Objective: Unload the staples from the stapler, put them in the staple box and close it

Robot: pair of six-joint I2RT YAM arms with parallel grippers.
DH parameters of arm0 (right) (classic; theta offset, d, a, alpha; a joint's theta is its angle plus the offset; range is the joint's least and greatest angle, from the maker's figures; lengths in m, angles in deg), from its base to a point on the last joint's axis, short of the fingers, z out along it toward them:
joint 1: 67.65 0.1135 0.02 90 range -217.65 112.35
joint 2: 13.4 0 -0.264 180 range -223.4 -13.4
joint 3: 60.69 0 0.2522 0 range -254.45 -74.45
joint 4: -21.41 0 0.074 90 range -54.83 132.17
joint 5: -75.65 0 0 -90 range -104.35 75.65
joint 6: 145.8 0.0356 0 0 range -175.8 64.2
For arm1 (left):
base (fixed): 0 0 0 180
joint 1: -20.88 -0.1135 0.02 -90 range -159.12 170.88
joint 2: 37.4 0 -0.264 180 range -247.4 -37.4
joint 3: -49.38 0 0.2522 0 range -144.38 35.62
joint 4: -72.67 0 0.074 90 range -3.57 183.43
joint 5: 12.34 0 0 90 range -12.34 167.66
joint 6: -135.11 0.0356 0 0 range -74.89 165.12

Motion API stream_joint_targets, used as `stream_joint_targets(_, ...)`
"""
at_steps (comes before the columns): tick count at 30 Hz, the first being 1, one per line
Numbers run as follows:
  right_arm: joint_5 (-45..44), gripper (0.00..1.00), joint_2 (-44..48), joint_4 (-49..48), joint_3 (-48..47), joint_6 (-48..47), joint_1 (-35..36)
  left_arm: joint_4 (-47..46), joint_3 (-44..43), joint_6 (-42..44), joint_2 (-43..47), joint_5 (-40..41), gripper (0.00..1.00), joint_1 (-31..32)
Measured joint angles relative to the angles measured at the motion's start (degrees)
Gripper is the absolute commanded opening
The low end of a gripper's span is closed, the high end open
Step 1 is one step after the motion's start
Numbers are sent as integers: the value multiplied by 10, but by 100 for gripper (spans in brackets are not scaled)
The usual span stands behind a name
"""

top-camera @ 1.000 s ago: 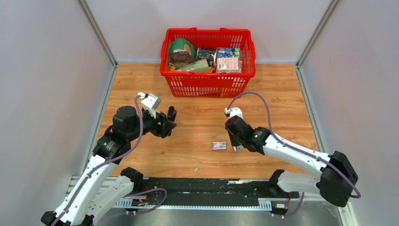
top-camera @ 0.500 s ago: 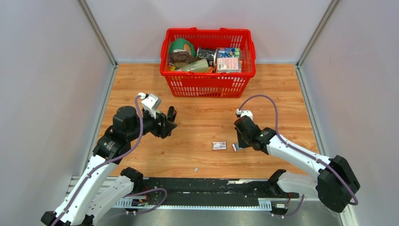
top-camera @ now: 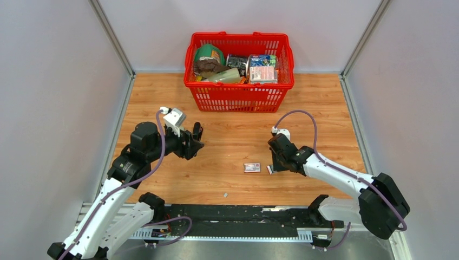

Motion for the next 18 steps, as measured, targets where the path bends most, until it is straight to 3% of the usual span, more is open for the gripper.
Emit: stream_joint_targets(18, -2, 22, -40, -26, 1, 14, -16, 0, 0, 0, -6, -12, 71, 0)
